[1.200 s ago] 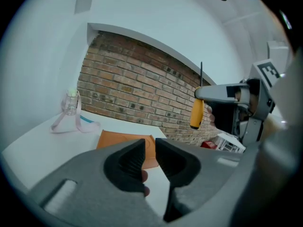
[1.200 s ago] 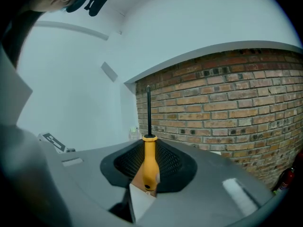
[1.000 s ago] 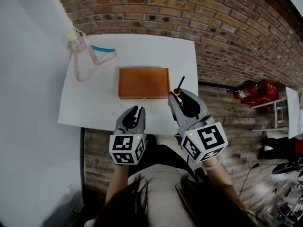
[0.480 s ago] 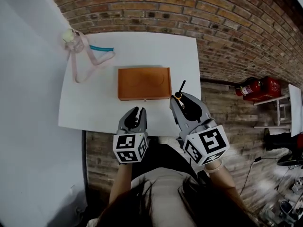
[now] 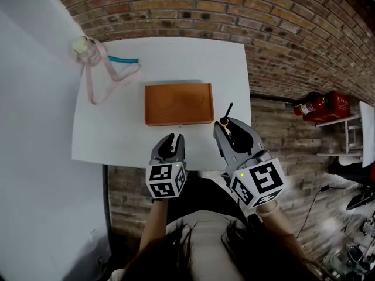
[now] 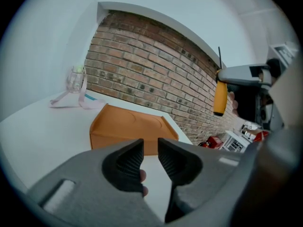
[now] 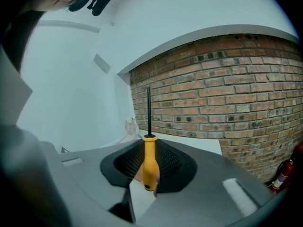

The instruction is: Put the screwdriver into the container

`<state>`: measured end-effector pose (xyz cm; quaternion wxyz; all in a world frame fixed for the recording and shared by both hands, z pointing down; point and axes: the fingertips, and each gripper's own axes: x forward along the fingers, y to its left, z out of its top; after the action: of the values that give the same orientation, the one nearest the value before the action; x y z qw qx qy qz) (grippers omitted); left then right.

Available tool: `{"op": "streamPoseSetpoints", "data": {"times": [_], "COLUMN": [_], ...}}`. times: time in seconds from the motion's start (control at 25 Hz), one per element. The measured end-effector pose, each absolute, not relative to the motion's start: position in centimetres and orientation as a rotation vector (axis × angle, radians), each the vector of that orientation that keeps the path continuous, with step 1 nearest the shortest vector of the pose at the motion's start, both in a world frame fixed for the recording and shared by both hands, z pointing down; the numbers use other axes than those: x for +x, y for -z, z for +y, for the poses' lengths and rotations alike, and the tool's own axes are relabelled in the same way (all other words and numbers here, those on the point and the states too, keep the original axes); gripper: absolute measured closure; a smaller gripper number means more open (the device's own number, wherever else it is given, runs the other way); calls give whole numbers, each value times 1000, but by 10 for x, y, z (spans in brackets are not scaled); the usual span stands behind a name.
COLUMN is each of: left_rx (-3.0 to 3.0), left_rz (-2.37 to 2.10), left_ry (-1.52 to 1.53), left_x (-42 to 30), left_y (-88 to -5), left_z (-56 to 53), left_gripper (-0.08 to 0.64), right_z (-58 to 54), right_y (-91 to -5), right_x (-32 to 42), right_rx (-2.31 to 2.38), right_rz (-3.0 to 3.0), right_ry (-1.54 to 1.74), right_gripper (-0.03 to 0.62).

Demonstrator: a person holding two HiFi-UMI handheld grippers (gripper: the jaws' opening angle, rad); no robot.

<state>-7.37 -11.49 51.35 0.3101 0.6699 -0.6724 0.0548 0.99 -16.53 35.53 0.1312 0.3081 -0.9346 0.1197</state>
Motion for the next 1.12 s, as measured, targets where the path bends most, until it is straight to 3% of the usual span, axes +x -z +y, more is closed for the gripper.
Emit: {"op": "streamPoseSetpoints", "data": {"times": [1.12], "left_rx": [1682], "left_rz": [-1738], "left_ry": [-241], "left_x": [-69], "left_y": [-581], "left_z": [-149], "left_gripper": [435], "right_z": [-183], "right_y": [-383], "right_x": [16], "right_rx": [903], "right_rz": [-2646], "right_ry": [-407], "right_gripper": [517]}}
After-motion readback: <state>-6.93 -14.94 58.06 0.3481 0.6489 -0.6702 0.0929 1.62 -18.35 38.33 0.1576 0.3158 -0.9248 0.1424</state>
